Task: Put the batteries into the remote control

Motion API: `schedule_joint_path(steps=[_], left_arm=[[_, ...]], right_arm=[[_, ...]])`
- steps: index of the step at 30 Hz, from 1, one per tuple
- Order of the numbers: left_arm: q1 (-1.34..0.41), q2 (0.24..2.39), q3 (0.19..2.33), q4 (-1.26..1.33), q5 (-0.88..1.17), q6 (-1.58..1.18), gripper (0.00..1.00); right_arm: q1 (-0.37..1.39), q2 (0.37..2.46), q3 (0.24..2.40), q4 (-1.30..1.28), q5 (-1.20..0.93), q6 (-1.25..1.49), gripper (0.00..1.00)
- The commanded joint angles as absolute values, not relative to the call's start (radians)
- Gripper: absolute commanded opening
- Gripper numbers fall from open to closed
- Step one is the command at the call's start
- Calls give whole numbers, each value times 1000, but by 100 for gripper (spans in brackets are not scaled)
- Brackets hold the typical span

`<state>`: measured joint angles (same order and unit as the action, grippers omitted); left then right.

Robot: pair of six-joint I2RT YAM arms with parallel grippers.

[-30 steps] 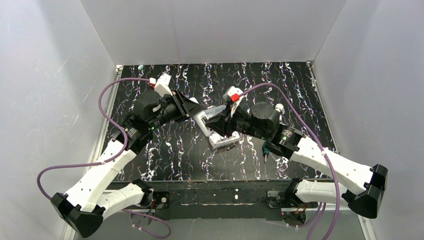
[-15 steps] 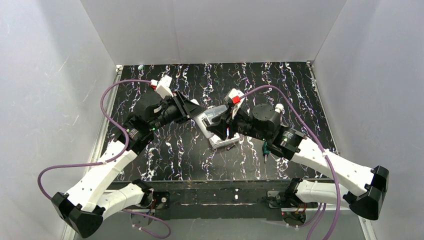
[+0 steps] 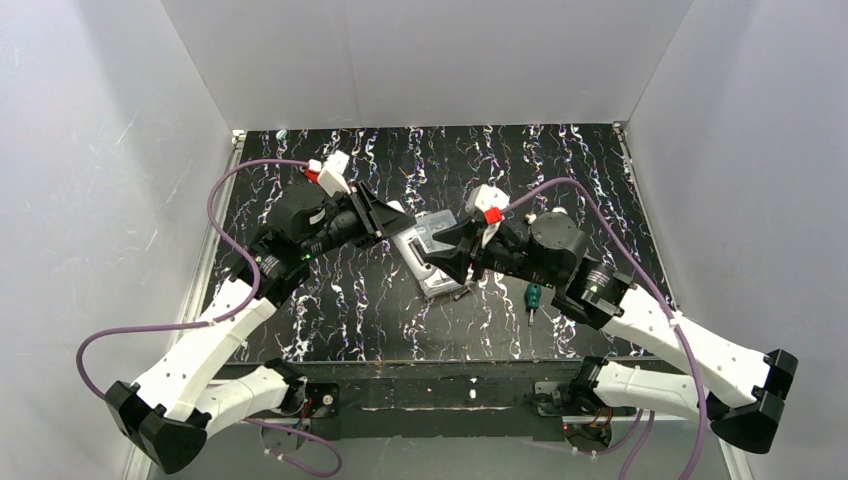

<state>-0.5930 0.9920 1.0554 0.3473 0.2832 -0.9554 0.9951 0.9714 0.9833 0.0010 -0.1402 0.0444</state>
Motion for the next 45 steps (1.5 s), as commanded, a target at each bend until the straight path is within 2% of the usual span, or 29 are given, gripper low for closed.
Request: schedule_joint_path(steps=[1, 3, 6, 8, 10, 13, 15, 20, 24, 37, 45], left_arm=[[-597, 1016, 1075, 438, 390, -1005, 0], [-597, 1037, 1090, 460, 445, -1027, 0], [-597, 1079, 1130, 478, 549, -1060, 0], [-599, 1100, 1140, 491, 611, -1086, 0], [-606, 1105, 1128, 512, 631, -1110, 0], [-618, 1101, 1111, 516, 636, -1123, 0], [-627, 1103, 1114, 507, 646, -1126, 0], [-656, 1123, 1139, 450, 680, -1102, 0], [-672, 1127, 1146, 417, 682, -1087, 0], [-696, 1136, 1154, 400, 666, -1066, 0], [-706, 1146, 1164, 399, 663, -1057, 0]], right_arm=[[992, 914, 1000, 45, -285, -115, 52], [993, 887, 989, 41, -310, -182, 54], [980, 851, 990, 4, -386, -279, 63], [951, 852, 1025, -88, -469, -334, 64], [909, 856, 1065, -159, -547, -363, 61], [852, 856, 1100, -230, -632, -399, 46], [810, 846, 1104, -239, -673, -415, 43], [719, 865, 1136, -263, -863, -388, 42], [713, 904, 1162, -277, -931, -393, 43], [713, 937, 1157, -258, -959, -394, 39], [715, 923, 1087, -146, -984, -375, 37]])
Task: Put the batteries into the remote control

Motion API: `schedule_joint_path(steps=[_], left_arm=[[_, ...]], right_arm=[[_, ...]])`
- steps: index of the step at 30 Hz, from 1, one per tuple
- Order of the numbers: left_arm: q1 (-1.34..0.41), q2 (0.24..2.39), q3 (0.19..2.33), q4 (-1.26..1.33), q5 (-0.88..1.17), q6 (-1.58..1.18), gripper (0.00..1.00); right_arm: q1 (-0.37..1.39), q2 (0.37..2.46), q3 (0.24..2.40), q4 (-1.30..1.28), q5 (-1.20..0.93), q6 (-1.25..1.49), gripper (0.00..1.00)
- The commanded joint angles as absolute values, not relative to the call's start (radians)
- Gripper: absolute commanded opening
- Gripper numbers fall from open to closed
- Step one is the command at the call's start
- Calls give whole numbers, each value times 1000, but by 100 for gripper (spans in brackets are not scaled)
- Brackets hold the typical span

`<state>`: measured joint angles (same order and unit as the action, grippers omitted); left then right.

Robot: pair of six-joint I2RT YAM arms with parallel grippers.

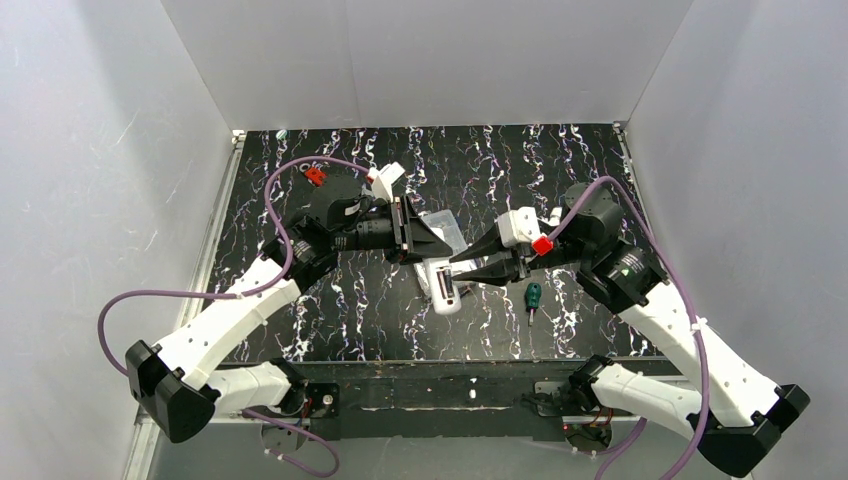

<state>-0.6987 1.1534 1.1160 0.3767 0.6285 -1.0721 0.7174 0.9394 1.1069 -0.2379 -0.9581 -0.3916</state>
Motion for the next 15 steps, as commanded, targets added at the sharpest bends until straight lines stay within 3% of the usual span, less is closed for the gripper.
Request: schedule_joint_path(steps=[1, 15], left_arm=[[-707, 1146, 1163, 398, 662, -1057, 0], [-715, 1145, 1160, 400, 651, -1053, 0]], right_arm=[[715, 924, 1084, -137, -983, -371, 38], [730, 929, 1048, -110, -965, -357, 38]])
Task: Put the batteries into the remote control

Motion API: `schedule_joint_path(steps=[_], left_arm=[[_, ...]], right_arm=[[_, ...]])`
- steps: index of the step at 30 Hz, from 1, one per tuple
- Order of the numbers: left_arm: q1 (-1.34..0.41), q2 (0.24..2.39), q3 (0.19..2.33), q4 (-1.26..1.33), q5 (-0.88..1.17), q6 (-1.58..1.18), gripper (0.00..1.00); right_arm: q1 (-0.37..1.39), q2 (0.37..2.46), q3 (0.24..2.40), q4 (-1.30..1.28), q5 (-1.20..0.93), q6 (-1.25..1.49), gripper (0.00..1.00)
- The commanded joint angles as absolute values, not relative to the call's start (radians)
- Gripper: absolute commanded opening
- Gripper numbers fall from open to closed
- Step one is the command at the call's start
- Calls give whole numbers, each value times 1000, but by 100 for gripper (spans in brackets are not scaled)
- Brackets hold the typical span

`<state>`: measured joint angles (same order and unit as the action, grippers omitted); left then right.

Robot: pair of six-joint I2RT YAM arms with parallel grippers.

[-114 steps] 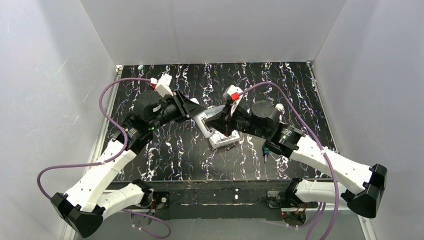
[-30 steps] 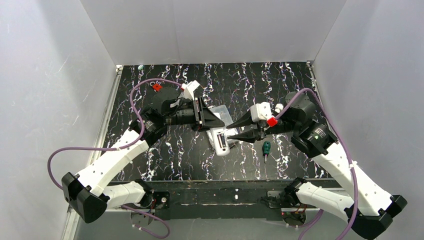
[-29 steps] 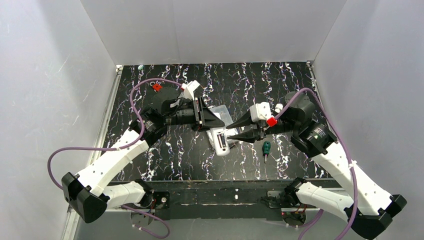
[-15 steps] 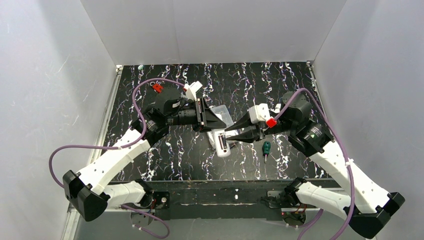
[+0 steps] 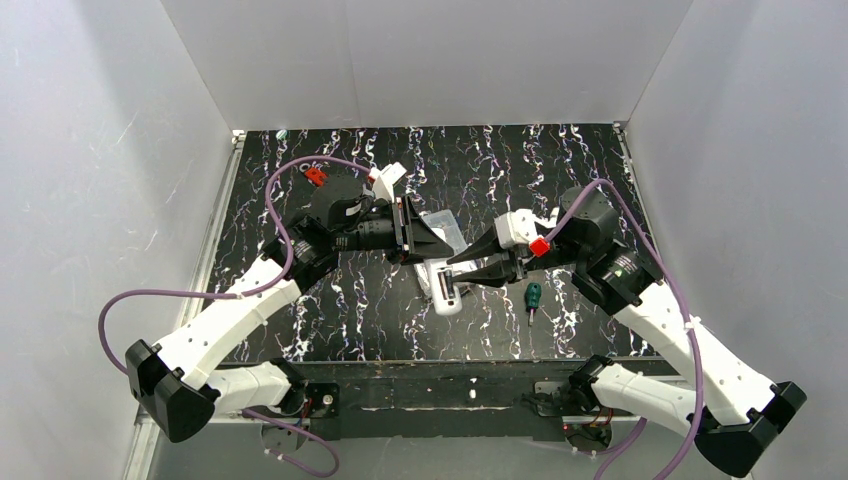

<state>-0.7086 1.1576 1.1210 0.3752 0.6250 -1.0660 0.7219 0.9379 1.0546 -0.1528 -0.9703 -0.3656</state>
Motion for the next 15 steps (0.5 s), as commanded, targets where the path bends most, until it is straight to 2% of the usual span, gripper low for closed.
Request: schedule_joint_path(steps=[1, 15], left_arm=[[-716, 1145, 1159, 402, 650, -1053, 0], [-720, 1141, 1159, 407, 646, -1048, 0]], right_arm=[[731, 928, 1046, -111, -964, -358, 39], [747, 935, 1030, -105, -939, -356, 38]])
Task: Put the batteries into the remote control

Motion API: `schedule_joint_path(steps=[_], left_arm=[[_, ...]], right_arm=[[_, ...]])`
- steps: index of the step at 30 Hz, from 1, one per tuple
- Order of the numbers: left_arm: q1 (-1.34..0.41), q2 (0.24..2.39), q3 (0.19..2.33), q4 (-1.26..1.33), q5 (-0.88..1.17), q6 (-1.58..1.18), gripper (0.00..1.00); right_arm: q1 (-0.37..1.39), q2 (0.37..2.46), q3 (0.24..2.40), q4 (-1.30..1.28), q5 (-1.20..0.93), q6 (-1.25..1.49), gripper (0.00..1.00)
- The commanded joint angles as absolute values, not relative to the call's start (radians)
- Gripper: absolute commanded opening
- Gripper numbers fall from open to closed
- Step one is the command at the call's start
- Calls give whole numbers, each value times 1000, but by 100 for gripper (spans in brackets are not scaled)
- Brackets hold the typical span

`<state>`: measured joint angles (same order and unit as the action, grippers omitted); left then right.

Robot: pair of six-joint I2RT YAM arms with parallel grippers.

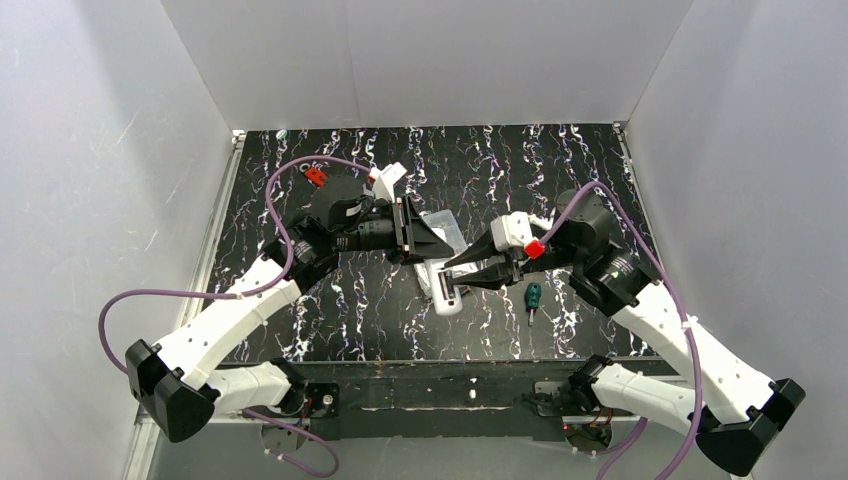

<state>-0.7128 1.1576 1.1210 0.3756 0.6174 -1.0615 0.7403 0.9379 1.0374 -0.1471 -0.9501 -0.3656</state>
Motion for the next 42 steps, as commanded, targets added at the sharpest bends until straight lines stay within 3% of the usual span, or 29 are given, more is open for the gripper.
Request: schedule_joint_path(steps=[1, 15, 28, 42], left_arm=[[-720, 1140, 1159, 408, 646, -1046, 0], [-721, 1143, 1144, 460, 657, -1059, 0], [-721, 1142, 1136, 494, 649, -1083, 0], [-721, 1118, 1109, 567, 566, -1107, 0]], right_arm=[[747, 936, 1029, -105, -938, -357, 38], [750, 931, 1020, -112, -929, -365, 35], [750, 930, 1027, -157, -940, -394, 20], [751, 912, 1017, -185, -935, -403, 17]])
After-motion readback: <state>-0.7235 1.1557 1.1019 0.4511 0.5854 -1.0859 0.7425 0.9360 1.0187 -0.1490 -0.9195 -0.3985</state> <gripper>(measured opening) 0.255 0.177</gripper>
